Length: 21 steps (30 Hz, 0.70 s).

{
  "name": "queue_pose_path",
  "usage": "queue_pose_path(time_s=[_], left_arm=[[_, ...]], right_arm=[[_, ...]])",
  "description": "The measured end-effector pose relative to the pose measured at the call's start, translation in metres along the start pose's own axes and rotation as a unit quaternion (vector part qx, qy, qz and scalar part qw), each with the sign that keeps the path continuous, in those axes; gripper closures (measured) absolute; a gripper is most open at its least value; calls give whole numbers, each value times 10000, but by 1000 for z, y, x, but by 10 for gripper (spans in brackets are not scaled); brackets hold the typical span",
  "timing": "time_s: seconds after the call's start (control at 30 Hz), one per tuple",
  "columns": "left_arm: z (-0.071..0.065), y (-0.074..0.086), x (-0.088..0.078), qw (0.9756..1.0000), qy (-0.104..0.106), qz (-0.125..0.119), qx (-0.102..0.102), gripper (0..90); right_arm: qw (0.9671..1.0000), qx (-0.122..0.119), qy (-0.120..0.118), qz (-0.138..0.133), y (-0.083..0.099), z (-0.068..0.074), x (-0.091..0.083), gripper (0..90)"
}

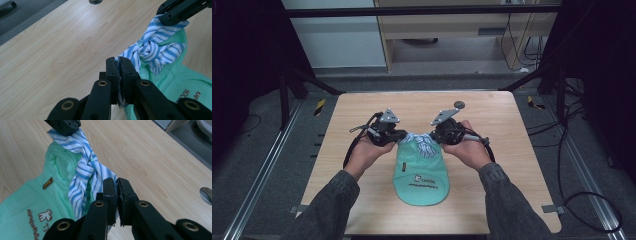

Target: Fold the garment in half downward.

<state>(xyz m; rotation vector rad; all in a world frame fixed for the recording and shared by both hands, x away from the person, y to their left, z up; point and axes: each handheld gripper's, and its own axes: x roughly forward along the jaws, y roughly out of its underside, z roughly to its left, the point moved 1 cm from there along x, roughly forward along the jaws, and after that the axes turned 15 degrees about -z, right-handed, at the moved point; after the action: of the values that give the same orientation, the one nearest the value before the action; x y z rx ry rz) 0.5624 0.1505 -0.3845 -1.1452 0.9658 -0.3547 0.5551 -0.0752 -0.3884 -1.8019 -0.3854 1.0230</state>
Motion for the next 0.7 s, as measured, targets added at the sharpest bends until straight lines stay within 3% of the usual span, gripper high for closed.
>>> queue_pose_path(time_s=[0.7], left_arm=[[4, -17, 11, 9999, -36, -9, 130, 865]], right_arm=[[9998, -131, 144, 29, -10, -14, -5, 854]])
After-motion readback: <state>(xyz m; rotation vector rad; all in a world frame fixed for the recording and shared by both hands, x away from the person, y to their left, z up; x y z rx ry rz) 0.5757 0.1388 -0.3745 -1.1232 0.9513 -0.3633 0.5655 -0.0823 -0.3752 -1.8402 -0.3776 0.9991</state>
